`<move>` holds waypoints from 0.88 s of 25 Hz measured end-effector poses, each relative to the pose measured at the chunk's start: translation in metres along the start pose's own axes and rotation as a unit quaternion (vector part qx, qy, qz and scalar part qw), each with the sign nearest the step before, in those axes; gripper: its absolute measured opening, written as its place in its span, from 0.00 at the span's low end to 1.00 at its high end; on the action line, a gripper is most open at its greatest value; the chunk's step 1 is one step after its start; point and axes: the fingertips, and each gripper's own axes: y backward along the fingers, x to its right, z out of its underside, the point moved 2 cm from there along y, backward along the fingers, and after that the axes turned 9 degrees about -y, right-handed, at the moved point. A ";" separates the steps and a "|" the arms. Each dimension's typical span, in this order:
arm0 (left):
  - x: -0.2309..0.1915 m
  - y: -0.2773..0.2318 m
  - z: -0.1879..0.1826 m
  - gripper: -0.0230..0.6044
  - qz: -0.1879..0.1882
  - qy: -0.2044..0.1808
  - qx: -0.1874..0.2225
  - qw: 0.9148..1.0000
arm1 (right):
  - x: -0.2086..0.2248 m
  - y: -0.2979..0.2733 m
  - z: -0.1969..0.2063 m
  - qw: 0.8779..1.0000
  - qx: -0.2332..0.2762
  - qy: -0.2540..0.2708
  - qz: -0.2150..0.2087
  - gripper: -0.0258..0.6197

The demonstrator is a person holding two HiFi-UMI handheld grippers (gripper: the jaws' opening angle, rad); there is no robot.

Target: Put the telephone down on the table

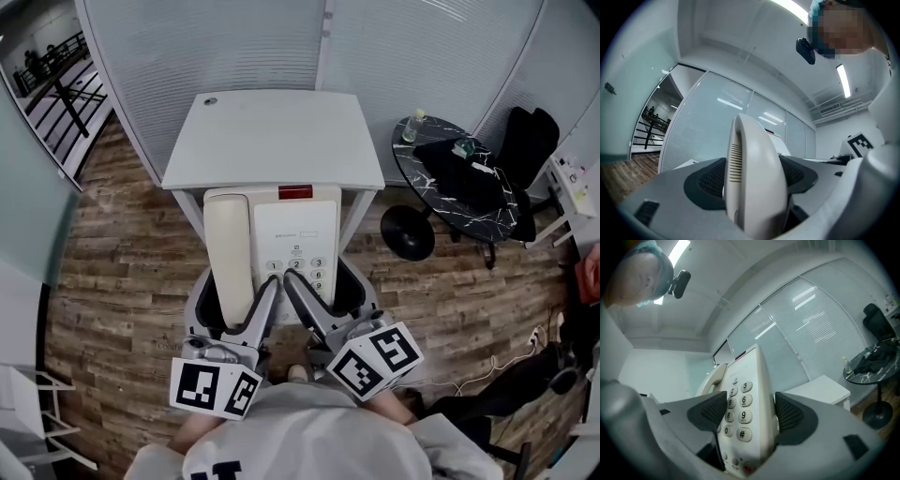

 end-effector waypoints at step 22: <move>-0.001 -0.041 0.021 0.60 -0.026 0.006 -0.007 1.000 | 0.042 -0.026 -0.005 1.000 -0.021 -0.008 -0.010 0.54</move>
